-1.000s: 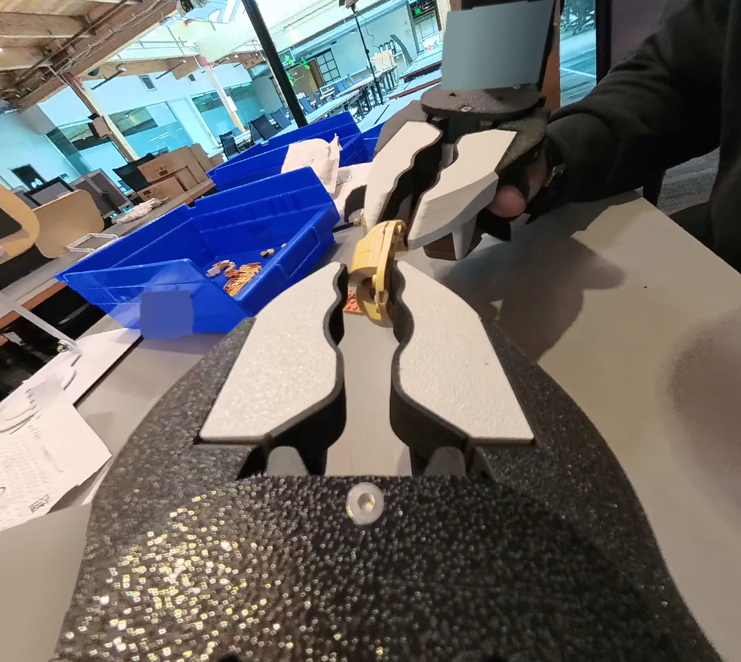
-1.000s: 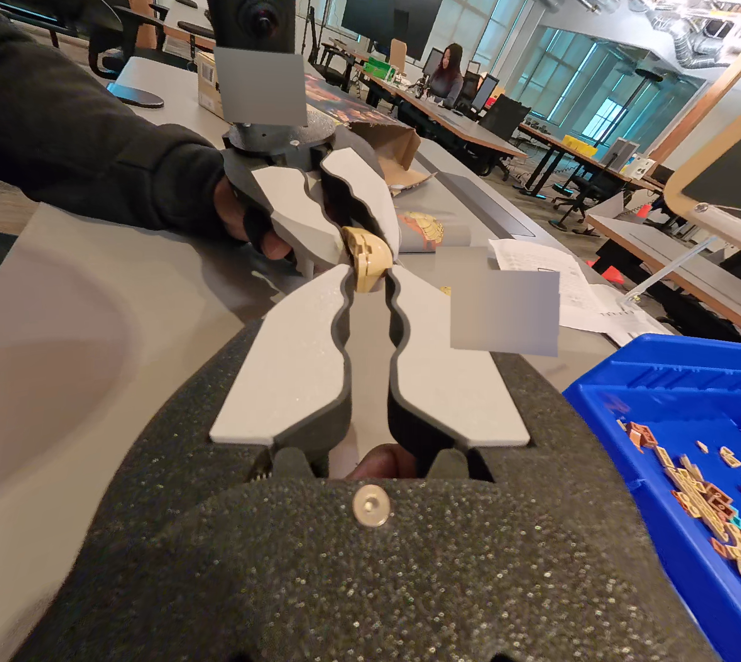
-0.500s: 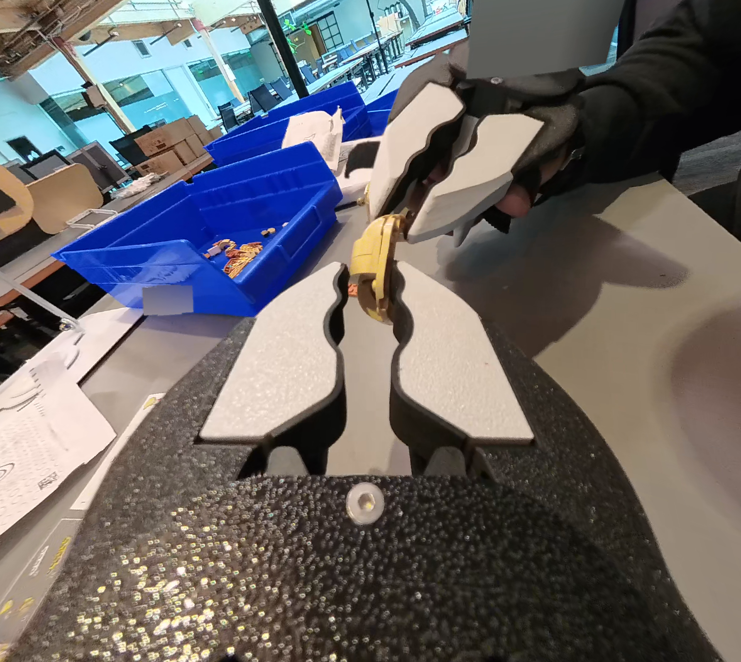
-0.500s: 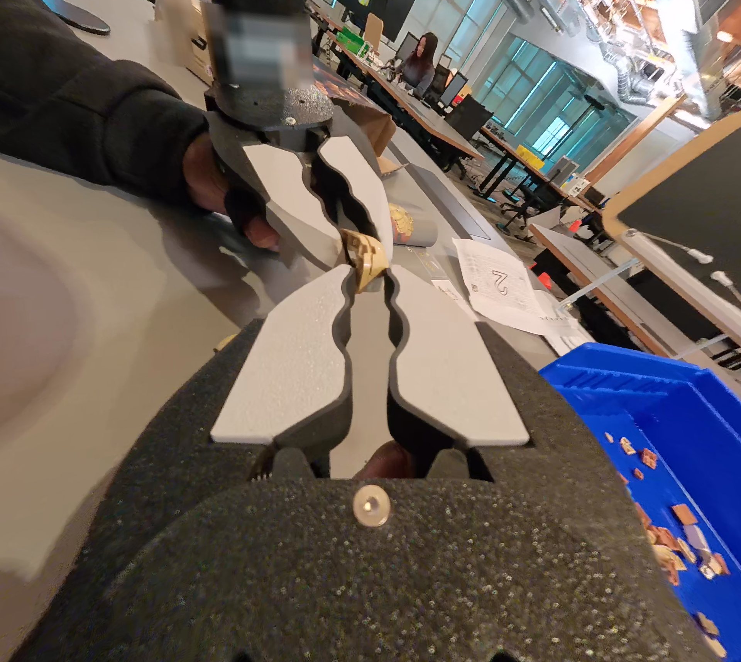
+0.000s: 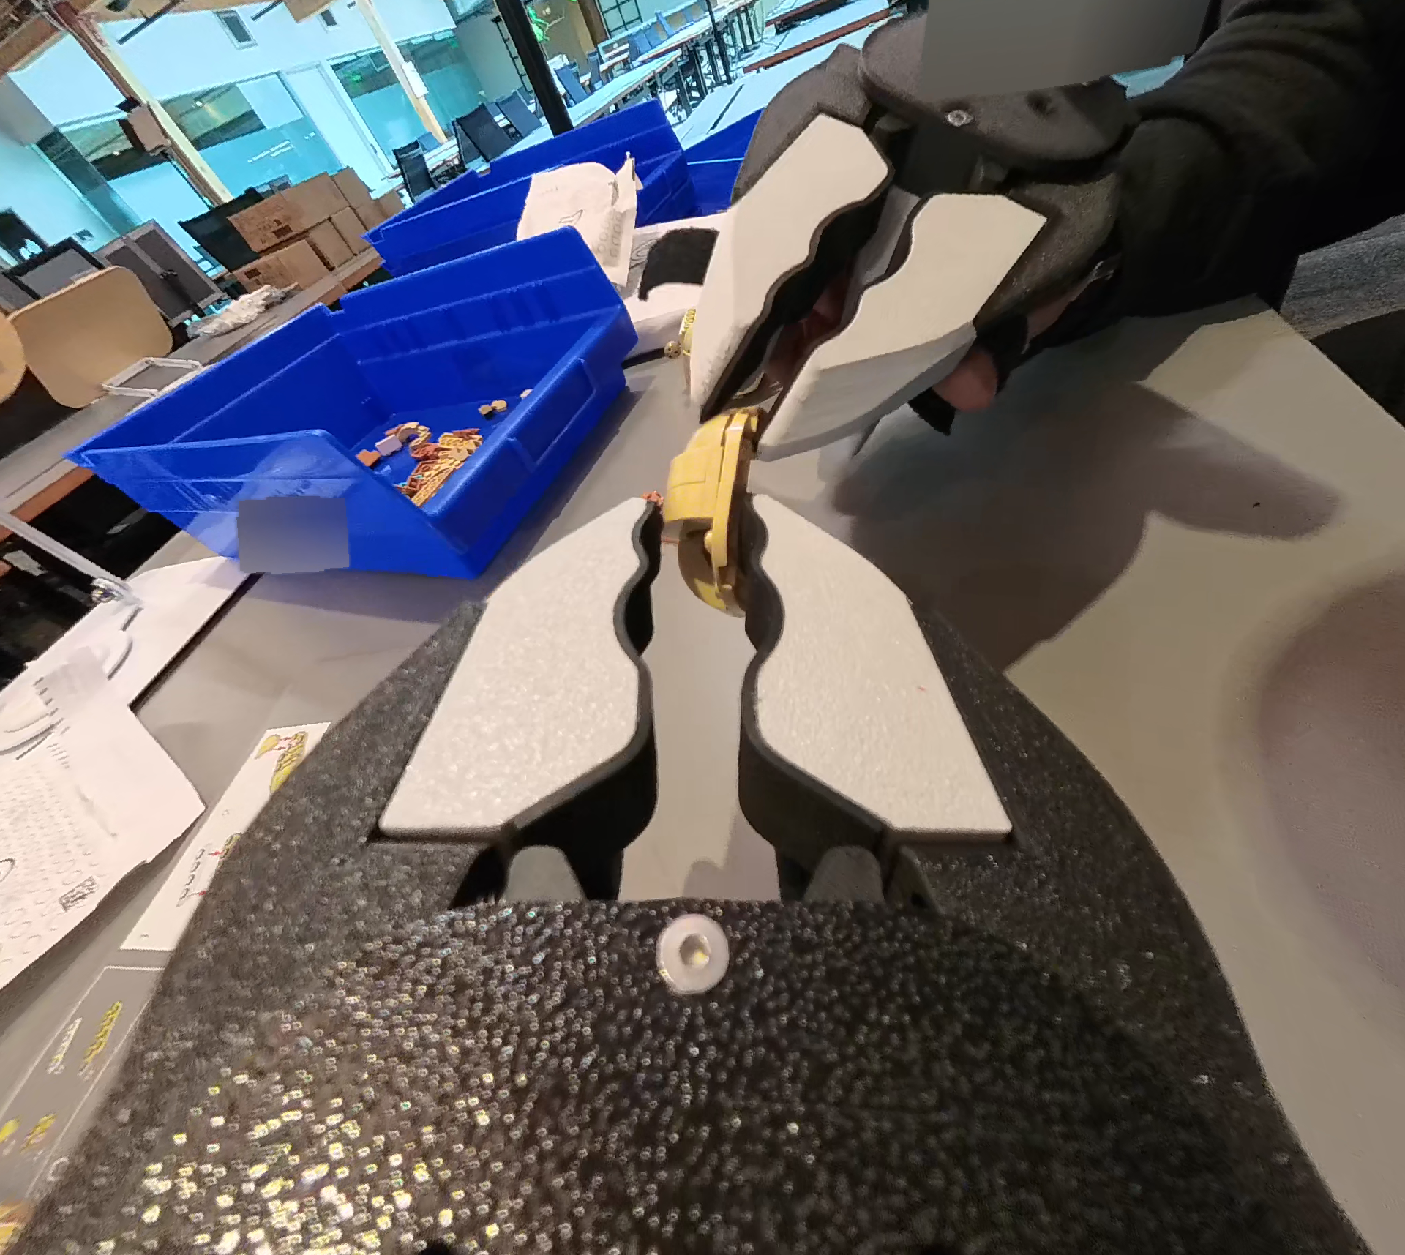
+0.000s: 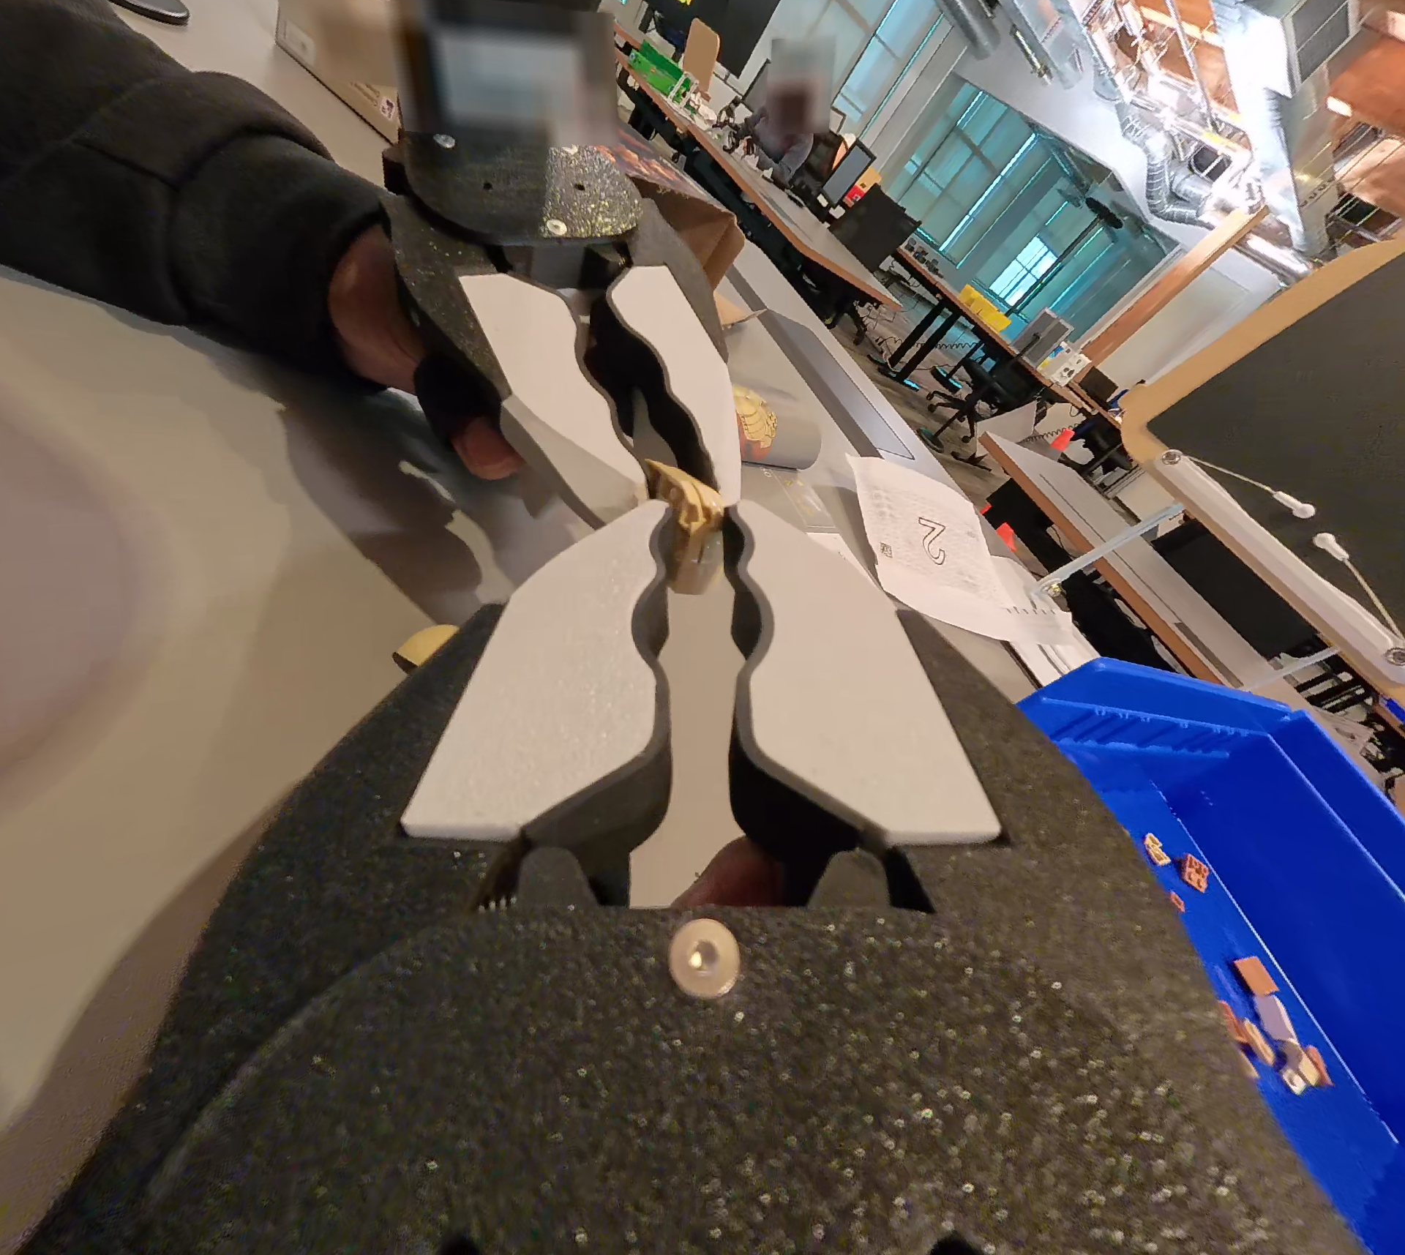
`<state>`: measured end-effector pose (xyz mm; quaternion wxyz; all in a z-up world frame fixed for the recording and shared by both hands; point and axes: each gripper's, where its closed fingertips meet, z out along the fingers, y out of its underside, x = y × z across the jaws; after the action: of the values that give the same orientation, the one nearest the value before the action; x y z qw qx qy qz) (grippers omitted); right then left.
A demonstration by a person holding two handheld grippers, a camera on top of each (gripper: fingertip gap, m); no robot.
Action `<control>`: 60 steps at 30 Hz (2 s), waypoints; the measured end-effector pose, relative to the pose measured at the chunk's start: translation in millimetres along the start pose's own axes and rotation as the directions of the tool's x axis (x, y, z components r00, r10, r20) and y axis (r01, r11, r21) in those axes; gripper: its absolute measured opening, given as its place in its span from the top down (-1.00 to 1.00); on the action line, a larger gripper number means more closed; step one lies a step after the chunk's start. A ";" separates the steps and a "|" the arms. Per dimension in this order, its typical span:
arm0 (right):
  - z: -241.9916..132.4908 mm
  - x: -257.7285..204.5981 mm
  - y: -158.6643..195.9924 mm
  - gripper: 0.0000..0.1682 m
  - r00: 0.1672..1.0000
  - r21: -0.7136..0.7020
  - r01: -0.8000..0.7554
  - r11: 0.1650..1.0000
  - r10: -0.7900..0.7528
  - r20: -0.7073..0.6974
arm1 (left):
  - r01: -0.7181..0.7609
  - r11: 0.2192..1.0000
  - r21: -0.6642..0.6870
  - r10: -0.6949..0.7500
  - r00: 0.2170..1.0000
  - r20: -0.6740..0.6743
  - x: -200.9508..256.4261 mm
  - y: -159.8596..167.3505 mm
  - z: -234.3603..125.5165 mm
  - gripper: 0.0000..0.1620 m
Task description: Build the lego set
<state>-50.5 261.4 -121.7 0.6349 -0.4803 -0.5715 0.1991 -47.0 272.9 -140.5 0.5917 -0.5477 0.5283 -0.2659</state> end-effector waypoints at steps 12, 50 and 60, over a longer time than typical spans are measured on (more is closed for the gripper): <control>-0.2 -0.6 3.2 0.88 0.998 -0.046 0.065 0.997 -0.066 -0.013 | 0.009 1.000 -0.029 -0.009 1.000 -0.002 1.0 3.2 1.4 0.77; -0.3 -11.7 -9.2 1.00 0.998 0.068 -0.044 0.997 0.041 0.054 | -0.018 0.999 -0.031 0.019 1.000 0.015 0.4 3.4 2.6 0.76; -2.3 -2.0 -1.9 0.73 0.987 0.050 -0.146 0.988 0.142 0.074 | -0.092 0.996 0.019 0.092 0.996 0.022 2.8 -5.0 -3.2 0.76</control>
<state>-49.5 258.1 -120.9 0.6114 -0.4951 -0.5516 0.2771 -47.9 268.0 -136.3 0.6143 -0.5198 0.5441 -0.2377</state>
